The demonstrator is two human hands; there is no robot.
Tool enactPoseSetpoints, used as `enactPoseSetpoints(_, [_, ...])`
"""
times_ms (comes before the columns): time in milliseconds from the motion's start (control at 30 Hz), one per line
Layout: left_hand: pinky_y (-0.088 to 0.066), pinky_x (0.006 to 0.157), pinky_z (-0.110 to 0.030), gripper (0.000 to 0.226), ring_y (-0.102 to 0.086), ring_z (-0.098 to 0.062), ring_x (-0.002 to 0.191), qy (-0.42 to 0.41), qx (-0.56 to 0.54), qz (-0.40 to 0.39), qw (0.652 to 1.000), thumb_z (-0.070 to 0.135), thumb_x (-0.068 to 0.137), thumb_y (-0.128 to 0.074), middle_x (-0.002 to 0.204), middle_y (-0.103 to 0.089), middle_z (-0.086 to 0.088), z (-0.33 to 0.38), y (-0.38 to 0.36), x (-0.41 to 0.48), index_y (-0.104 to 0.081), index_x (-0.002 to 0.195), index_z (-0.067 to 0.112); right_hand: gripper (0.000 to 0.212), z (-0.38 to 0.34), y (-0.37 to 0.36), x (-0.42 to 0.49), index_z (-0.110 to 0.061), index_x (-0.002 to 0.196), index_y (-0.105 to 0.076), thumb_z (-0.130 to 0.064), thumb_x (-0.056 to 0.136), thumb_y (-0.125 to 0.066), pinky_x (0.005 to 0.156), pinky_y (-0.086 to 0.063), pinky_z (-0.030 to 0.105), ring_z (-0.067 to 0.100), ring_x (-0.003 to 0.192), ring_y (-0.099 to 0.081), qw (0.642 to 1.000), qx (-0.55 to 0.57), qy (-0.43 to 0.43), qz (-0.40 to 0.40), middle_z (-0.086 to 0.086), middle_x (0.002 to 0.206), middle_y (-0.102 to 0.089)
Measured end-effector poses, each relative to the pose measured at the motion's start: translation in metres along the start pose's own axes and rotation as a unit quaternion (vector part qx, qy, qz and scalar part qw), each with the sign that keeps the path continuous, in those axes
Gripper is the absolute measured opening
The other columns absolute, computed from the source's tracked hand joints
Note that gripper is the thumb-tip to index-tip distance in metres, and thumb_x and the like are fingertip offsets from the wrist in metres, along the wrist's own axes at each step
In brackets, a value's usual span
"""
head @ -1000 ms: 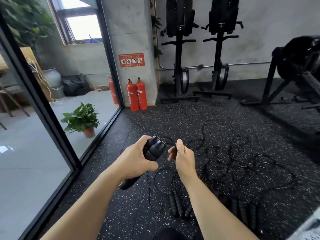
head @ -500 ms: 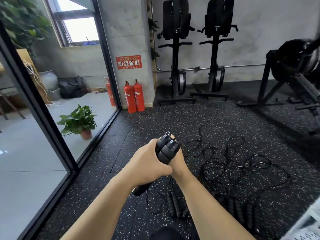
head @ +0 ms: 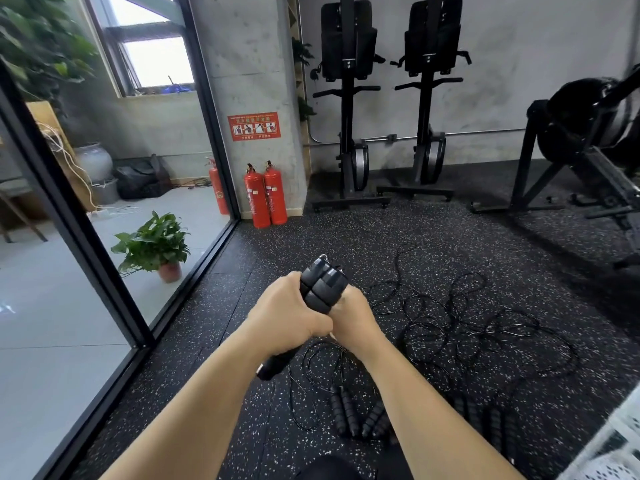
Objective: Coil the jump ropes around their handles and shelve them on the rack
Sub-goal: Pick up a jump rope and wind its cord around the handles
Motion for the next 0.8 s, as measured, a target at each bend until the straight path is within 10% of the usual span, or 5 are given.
enactPoseSetpoints(200, [-0.056, 0.070, -0.037, 0.045, -0.063, -0.020, 0.070, 0.052, 0.101, 0.062, 0.992, 0.034, 0.046, -0.068, 0.077, -0.064, 0.002, -0.012, 0.043, 0.010, -0.055, 0.086, 0.019, 0.051, -0.020, 0.034, -0.013, -0.011, 0.066, -0.064, -0.047, 0.097, -0.044, 0.055, -0.040, 0.030, 0.019, 0.056, -0.054, 0.970, -0.240, 0.008, 0.028, -0.002, 0.056, -0.059])
enactPoseSetpoints(800, [-0.040, 0.062, -0.032, 0.028, -0.057, -0.024, 0.079, -0.004, 0.482, 0.141, 0.865, 0.019, 0.080, -0.064, 0.083, -0.049, 0.004, 0.009, 0.069, 0.007, -0.042, 0.097, 0.016, 0.052, -0.174, 0.049, -0.045, -0.020, 0.049, -0.022, -0.031, 0.084, -0.058, 0.047, -0.009, 0.014, 0.020, 0.036, -0.027, 0.823, -0.417, 0.338, 0.184, -0.013, 0.045, -0.006])
Point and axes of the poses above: each hand's wrist, its own x-axis towards the middle knuckle, its own y-axis out of the back of the hand, z = x × y, the point moved 10 cm from there along x, towards the middle knuckle
